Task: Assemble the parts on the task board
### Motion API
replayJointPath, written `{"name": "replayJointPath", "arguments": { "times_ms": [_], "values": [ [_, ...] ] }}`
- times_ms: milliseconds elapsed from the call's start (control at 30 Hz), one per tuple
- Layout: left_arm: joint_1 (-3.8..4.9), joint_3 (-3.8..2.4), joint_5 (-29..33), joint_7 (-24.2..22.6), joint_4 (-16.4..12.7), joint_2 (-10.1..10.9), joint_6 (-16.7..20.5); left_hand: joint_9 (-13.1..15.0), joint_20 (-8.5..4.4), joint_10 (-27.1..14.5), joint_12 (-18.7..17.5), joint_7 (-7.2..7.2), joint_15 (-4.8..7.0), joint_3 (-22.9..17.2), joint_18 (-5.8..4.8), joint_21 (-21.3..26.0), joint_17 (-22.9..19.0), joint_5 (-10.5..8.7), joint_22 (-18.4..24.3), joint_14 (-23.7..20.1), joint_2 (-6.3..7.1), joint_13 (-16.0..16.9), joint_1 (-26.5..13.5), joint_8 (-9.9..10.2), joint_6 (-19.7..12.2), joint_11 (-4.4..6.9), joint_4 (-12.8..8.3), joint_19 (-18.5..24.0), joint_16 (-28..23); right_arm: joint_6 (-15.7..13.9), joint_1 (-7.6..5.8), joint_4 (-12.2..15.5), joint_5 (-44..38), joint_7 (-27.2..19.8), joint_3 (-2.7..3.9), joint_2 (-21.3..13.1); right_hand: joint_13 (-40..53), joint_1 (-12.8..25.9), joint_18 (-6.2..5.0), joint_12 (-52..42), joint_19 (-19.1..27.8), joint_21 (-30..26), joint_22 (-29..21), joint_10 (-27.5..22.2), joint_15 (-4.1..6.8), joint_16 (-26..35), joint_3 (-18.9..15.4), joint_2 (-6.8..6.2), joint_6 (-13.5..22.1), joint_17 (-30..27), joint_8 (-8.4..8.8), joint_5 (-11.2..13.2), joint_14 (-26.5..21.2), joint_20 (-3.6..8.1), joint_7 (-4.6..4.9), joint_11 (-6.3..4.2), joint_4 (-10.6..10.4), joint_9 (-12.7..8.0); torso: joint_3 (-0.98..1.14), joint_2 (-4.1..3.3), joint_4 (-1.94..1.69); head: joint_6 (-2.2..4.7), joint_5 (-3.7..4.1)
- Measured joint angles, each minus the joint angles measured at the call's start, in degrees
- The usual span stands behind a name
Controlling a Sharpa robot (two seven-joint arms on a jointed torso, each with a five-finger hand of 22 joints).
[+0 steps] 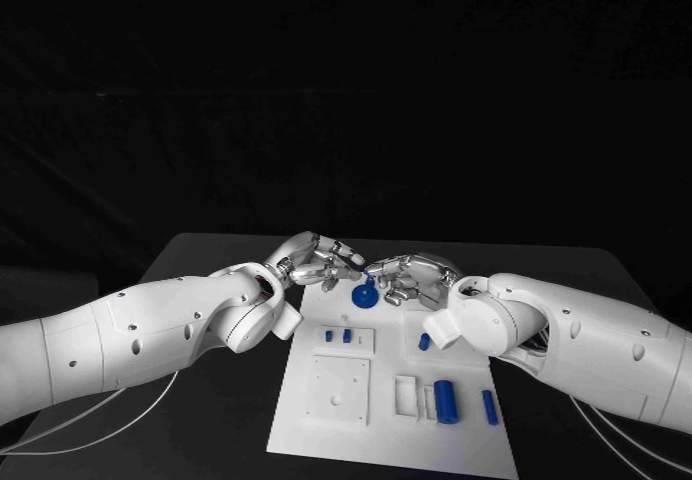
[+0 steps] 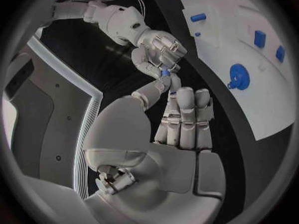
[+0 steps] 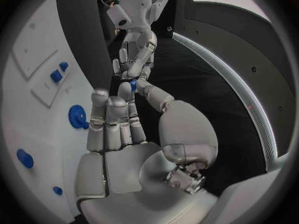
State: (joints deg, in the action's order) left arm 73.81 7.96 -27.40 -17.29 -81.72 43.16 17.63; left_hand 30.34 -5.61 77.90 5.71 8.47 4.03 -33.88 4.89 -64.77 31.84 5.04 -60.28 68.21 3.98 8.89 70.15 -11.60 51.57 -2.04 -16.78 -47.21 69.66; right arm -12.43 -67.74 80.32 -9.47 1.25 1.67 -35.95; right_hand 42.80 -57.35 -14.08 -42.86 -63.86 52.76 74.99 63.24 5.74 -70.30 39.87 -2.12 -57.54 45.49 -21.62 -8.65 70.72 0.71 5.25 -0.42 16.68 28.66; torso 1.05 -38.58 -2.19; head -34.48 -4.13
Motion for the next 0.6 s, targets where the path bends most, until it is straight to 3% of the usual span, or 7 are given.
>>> {"name": "replayJointPath", "arguments": {
  "times_ms": [233,600],
  "values": [
    [0.00,-0.01,0.57,0.02,0.08,0.53,0.00,-0.04,0.00,0.00,0.00,0.00,-0.21,0.14,-0.01,0.00,0.00,0.00,-0.05,-0.19,0.23,0.05,-0.24,0.00,0.00,0.00,0.14,0.00,0.00,-0.11,0.00,-1.58,-2.80,0.00,0.00,0.06,0.07,0.00,-0.05,-0.34,0.01,0.00,0.00,-0.09,0.20,0.00,0.00,0.00,0.01,0.00,0.00,0.00,0.20,-0.01,0.01,-0.10,0.00,0.13,-0.01,0.00,0.00,-0.01,0.03],
    [0.00,-0.03,2.51,0.01,1.10,1.39,0.17,-0.10,0.00,0.20,0.00,0.00,-0.25,0.14,-0.02,0.00,0.05,0.00,-0.04,-0.15,0.22,0.04,-0.22,0.00,0.00,-0.20,0.14,0.00,0.00,-0.03,-0.24,-4.09,-20.00,1.14,0.10,0.79,0.16,-0.45,-0.15,-0.57,0.32,0.33,-0.04,-0.19,0.33,-0.26,0.32,-0.46,-0.18,0.01,0.00,0.27,0.07,0.11,-0.18,-0.19,0.00,0.39,-0.03,0.01,-0.02,0.07,-0.06]
  ]
}}
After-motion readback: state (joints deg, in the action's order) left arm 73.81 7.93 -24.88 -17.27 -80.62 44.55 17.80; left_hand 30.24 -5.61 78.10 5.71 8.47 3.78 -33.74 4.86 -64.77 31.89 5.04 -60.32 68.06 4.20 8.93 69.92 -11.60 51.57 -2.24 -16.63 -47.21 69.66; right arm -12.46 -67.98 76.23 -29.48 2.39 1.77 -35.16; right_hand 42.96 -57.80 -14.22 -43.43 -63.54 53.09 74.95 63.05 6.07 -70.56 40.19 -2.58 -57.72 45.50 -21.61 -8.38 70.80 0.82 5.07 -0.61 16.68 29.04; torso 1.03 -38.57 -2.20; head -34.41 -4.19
